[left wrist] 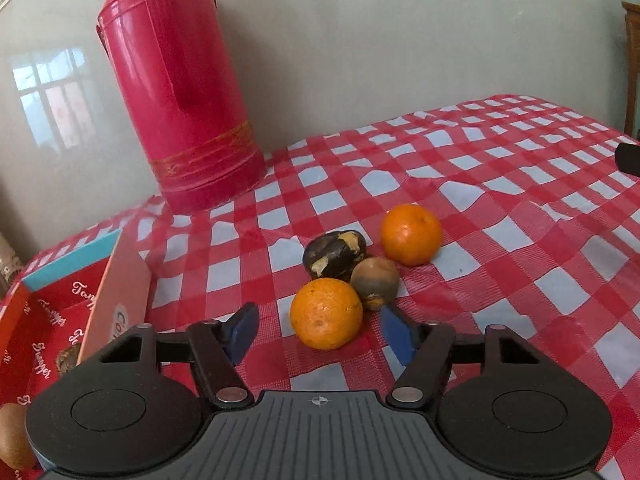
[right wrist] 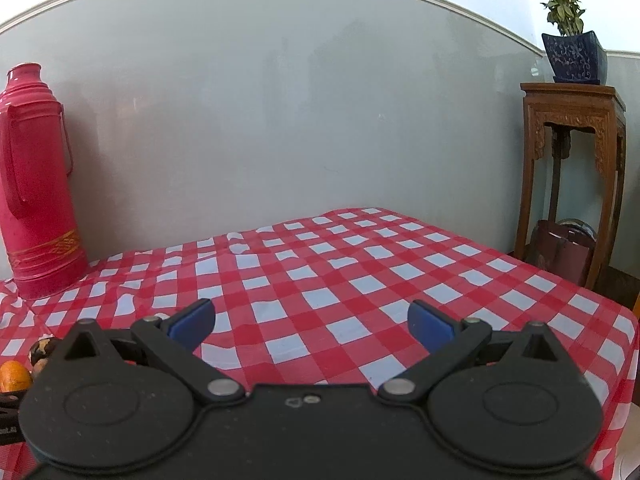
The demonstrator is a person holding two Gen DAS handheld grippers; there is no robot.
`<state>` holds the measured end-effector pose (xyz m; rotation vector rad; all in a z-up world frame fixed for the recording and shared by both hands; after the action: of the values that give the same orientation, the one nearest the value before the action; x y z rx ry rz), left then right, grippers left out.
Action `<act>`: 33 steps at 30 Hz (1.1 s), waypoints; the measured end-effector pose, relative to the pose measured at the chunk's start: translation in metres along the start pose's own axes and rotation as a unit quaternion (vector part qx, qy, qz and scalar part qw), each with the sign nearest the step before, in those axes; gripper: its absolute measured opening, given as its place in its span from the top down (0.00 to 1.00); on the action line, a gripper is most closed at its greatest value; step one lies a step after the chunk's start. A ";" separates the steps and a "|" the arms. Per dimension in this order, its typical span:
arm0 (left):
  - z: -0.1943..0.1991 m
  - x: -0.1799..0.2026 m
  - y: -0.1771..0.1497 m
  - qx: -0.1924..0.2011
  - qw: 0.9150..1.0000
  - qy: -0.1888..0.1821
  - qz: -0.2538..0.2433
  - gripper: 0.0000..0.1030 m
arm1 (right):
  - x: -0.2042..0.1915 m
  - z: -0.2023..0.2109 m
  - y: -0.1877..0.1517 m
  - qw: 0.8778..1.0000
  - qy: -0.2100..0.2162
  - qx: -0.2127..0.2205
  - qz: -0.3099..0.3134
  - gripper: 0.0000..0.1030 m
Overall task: Organize fruits
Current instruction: 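Reach the left gripper to a mandarin orange and close on it, then carry the mandarin with the left gripper into the box and release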
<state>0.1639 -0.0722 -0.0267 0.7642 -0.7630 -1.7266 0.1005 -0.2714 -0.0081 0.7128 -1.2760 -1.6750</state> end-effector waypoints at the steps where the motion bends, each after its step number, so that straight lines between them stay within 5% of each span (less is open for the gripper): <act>1: -0.002 0.000 0.000 -0.002 1.000 -0.003 -0.001 0.38 | 0.000 0.000 0.000 1.000 0.001 -0.001 0.000 0.05; 5: -0.005 0.001 -0.001 -0.004 1.000 -0.007 -0.004 0.43 | -0.003 0.000 0.000 1.000 0.003 -0.001 0.004 0.05; 9: -0.007 0.005 0.000 -0.002 1.000 -0.006 -0.011 0.61 | -0.003 0.002 0.001 1.000 -0.016 0.008 0.009 0.05; 33: 0.023 -0.015 0.002 0.033 0.999 0.018 0.016 0.61 | -0.014 0.002 -0.001 1.000 0.004 0.001 0.010 0.05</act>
<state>0.1503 -0.0559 -0.0094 0.8226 -0.8066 -1.6612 0.1042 -0.2582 -0.0091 0.7049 -1.2750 -1.6535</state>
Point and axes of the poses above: each gripper's, at about its wrist camera, not at the fingertips, and z roughly against the way its jaws point, x to its right, y to its top, the point moved 3 cm from there along -z, roughly the way its jaws point, and after that the axes turned 8 degrees about z, right-handed, at the moved point
